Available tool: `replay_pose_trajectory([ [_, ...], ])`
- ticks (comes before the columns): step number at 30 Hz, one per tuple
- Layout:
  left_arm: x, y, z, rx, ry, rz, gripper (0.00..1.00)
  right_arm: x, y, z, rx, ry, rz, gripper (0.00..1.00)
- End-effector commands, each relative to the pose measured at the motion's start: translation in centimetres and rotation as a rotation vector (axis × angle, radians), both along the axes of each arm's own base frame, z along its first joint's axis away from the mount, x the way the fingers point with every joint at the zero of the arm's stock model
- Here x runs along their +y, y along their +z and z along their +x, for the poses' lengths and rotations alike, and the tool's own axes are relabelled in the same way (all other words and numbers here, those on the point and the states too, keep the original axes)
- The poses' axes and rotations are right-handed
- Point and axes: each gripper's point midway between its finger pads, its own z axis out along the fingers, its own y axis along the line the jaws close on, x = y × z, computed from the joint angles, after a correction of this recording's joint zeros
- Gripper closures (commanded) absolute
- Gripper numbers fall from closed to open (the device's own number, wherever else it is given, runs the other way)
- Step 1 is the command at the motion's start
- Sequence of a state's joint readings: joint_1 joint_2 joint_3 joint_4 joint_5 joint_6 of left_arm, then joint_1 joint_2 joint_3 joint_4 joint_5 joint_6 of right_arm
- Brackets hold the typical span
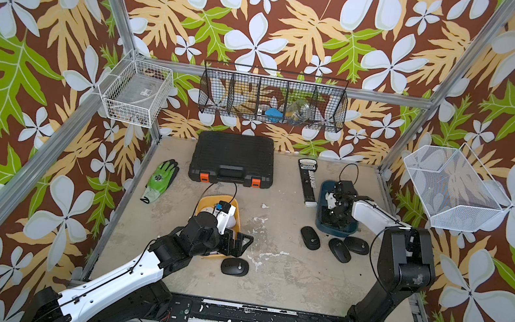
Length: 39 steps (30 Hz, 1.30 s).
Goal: Place the mice by color into the storage box
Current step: Move the storage box to the center of the board.
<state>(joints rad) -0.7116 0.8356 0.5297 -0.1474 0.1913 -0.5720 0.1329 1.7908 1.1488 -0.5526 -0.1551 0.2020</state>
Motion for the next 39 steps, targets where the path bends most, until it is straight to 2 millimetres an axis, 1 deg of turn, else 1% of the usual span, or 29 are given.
replay_pose_trajectory([
  [1, 0.3, 0.0, 0.0, -0.001, 0.015, -0.006, 0.00, 1.6, -0.3, -1.6, 0.025, 0.051, 0.008, 0.87],
  [5, 0.5, -0.1, -0.1, 0.000, 0.024, -0.008, 0.00, 3.7, -0.7, -3.1, 0.044, 0.114, 0.002, 0.87],
  [8, 0.6, -0.1, -0.1, 0.003, 0.028, -0.007, 0.00, 5.6, -0.7, -3.7, 0.043, 0.160, 0.020, 0.87],
  [14, 0.8, -0.1, -0.1, 0.005, 0.038, -0.004, 0.00, 9.9, -0.5, -4.0, 0.032, 0.235, 0.050, 0.87],
  [21, 1.3, -0.4, -0.2, 0.013, 0.059, 0.008, 0.00, 15.8, -0.3, -5.0, 0.033, 0.316, 0.137, 0.87],
  [23, 1.5, -0.5, -0.3, 0.014, 0.065, 0.009, 0.00, 17.1, -0.2, -5.3, 0.034, 0.342, 0.152, 0.87],
  [26, 1.6, -0.5, -0.3, 0.015, 0.070, 0.009, 0.00, 18.4, 0.1, -5.4, 0.028, 0.362, 0.160, 0.87],
  [29, 1.7, -0.5, -0.4, 0.015, 0.075, 0.008, 0.00, 18.5, 0.9, -5.2, 0.005, 0.373, 0.152, 0.88],
  [31, 1.8, -0.7, -0.4, 0.022, 0.077, 0.008, 0.00, 18.4, 2.2, -5.0, -0.028, 0.372, 0.149, 0.88],
  [33, 1.9, -0.9, -0.5, 0.026, 0.079, 0.009, 0.00, 17.9, 3.9, -5.0, -0.070, 0.366, 0.142, 0.84],
  [35, 1.8, -0.9, -0.6, 0.029, 0.077, 0.008, 0.00, 17.1, 5.9, -5.1, -0.123, 0.341, 0.147, 0.76],
  [36, 1.8, -0.9, -0.6, 0.029, 0.075, 0.007, 0.00, 16.5, 7.1, -5.3, -0.151, 0.321, 0.162, 0.70],
  [37, 1.8, -0.8, -0.6, 0.028, 0.074, 0.005, 0.00, 15.7, 8.1, -5.4, -0.175, 0.293, 0.183, 0.63],
  [38, 1.8, -0.8, -0.6, 0.028, 0.073, 0.003, 0.00, 14.5, 9.2, -5.5, -0.206, 0.249, 0.201, 0.56],
  [39, 1.8, -0.7, -0.6, 0.026, 0.071, 0.002, 0.00, 12.8, 9.9, -5.5, -0.231, 0.192, 0.216, 0.50],
])
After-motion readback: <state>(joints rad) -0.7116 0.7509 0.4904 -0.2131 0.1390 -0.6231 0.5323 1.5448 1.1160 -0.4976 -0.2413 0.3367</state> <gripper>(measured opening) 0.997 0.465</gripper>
